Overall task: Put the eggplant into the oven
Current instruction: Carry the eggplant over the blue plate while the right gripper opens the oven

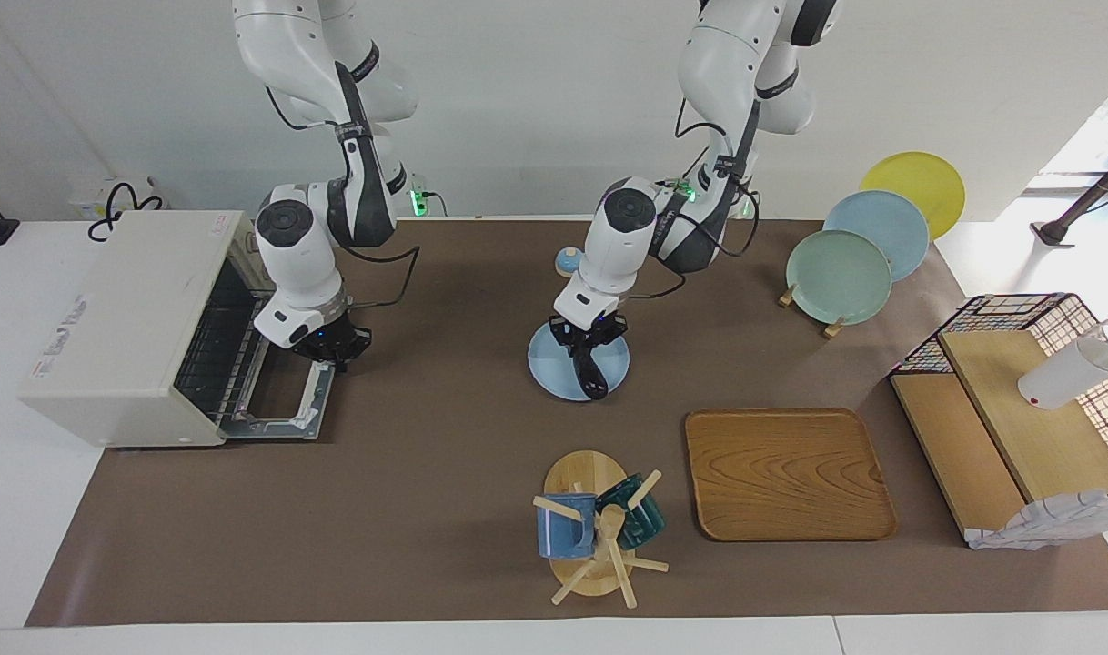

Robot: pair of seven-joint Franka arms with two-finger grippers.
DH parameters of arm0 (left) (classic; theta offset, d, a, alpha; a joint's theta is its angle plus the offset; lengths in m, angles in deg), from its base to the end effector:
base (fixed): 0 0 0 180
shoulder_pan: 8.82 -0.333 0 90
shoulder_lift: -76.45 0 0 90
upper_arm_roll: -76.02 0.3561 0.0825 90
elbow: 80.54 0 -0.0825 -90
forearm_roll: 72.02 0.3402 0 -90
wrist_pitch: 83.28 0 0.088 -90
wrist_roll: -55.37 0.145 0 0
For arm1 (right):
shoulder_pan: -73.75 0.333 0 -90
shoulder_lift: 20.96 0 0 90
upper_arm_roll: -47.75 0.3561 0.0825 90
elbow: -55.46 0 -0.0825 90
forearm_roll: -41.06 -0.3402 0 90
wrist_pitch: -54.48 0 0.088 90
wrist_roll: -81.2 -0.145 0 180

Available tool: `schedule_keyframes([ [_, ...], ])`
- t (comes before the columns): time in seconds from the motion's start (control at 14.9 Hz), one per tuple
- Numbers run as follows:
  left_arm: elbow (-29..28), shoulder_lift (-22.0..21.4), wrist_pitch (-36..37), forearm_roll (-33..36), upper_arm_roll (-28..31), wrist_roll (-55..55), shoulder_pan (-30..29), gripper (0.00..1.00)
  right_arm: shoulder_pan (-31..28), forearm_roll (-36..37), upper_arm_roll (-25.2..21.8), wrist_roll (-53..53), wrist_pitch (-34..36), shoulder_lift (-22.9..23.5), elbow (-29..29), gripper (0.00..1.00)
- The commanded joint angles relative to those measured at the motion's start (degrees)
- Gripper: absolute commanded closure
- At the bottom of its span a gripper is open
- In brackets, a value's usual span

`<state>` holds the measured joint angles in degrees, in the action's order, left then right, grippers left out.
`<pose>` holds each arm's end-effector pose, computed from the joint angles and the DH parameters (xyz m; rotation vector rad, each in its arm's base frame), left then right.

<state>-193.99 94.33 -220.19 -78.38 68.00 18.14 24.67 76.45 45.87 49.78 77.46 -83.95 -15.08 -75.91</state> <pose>0.4496 -0.3967 0.3501 2.9843 0.0172 -0.0017 0.4996 0.0387 0.3419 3.0879 0.1225 0.0380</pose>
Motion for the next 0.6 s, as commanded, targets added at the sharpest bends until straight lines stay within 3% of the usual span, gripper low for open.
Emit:
schedule_keyframes([
  [0.0,-0.8,-1.2,0.6,-0.8,1.0,-0.7,1.1,0.20,2.7,-3.0,-0.5,-0.3,4.6,-1.1,3.0,1.00],
  [0.07,-0.7,-1.6,1.3,-0.7,1.1,-0.4,1.0,0.00,3.1,-4.3,-0.5,-0.5,7.1,-1.0,5.1,1.00],
  [0.2,0.2,-3.7,4.4,-0.5,1.3,1.6,-1.1,0.00,4.2,-7.3,-0.5,-0.7,9.4,-1.0,7.3,1.00],
  [0.27,1.4,-5.1,7.7,-0.5,1.2,4.2,-3.8,0.00,4.2,-8.4,-0.5,-0.7,9.4,-1.2,7.4,0.91],
  [0.34,3.1,-6.3,11.1,-0.5,1.2,6.2,-5.7,0.00,4.5,-8.8,-0.5,-0.8,9.4,-1.3,7.7,0.64],
  [0.47,7.5,-7.5,18.0,-0.5,1.2,8.7,-10.1,0.00,6.4,-8.9,-0.2,-0.7,10.8,-1.4,9.9,0.26],
  [0.54,10.3,-7.7,21.6,-0.5,1.2,10.6,-12.0,0.00,7.8,-8.9,0.5,-0.9,12.9,-0.8,12.8,0.00],
])
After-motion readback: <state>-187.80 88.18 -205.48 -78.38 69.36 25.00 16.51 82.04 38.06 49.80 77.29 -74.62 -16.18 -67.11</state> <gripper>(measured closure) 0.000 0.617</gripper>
